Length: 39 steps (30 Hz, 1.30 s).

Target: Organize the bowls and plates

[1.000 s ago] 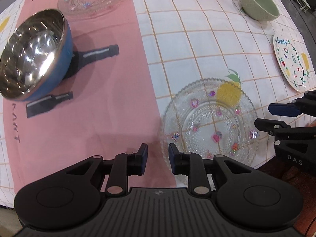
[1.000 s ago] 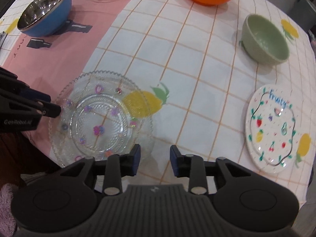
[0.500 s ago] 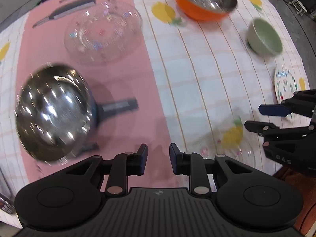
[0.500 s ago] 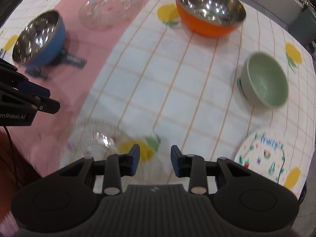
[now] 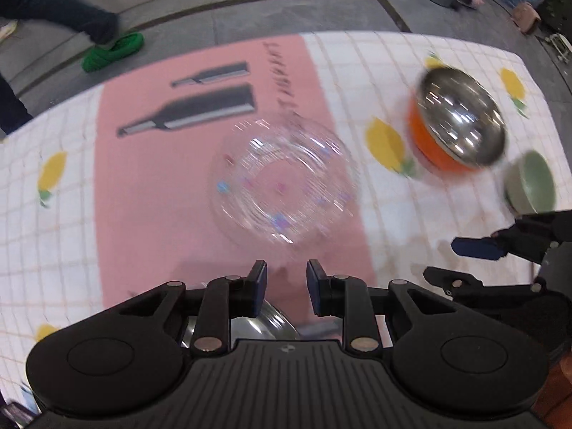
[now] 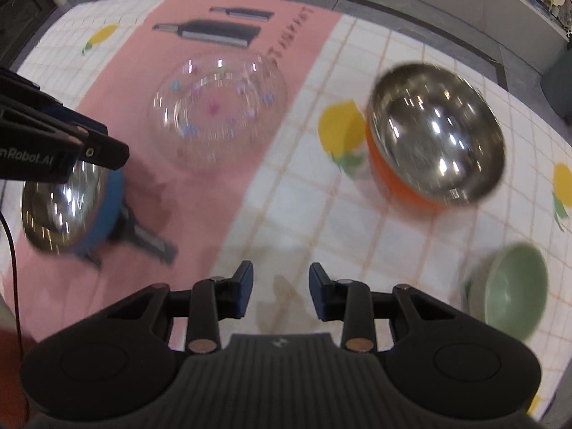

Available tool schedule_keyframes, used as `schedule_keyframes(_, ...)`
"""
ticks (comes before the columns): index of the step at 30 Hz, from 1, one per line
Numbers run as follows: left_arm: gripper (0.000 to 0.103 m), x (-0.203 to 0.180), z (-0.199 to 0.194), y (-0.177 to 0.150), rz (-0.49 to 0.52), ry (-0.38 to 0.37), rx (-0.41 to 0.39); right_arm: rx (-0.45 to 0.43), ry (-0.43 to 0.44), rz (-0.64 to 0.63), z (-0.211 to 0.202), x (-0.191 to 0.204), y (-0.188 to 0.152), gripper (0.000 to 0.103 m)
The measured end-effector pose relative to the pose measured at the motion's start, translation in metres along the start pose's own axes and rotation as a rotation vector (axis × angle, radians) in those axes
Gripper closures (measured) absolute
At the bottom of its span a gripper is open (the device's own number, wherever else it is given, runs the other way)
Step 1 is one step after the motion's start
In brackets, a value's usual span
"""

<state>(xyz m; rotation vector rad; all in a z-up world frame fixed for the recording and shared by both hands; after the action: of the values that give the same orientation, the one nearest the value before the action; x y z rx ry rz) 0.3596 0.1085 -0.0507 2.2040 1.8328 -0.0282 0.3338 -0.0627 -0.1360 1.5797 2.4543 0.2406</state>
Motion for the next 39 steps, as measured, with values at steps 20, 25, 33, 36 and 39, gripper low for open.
schedule_keyframes(20,0.075,0.082,0.056,0.033,-0.085,-0.025,-0.033,0.025,0.114,0.257,0.054,0.000,0.094,0.076)
schedule_keyframes(25,0.082,0.089,0.062,0.034,-0.105,-0.042,-0.050,0.031,0.094,0.286,0.067,-0.008,0.101,0.081)
schedule_keyframes(33,0.084,0.086,0.069,0.034,-0.116,-0.090,-0.060,0.026,0.124,0.303,0.078,-0.010,0.103,0.084)
schedule_keyframes(36,0.084,0.086,0.069,0.034,-0.129,-0.091,-0.069,0.018,0.137,0.315,0.079,-0.008,0.103,0.085)
schedule_keyframes(39,0.086,0.087,0.068,0.032,-0.157,-0.084,-0.090,0.020,0.139,0.335,0.079,-0.009,0.103,0.087)
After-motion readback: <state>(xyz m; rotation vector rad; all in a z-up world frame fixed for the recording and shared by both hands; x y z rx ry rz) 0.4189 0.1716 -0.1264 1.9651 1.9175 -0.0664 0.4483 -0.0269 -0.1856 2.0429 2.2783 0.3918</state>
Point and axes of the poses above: each gripper's, at about its wrist camera, not at the fingertips, and z roughly the way its jaws point, x to its left, y to its top, the point moved 4 cm from there along z, roughly the way its jaws point, and after that the axes turned 10 degrees about -y, right-handed, at the moved point
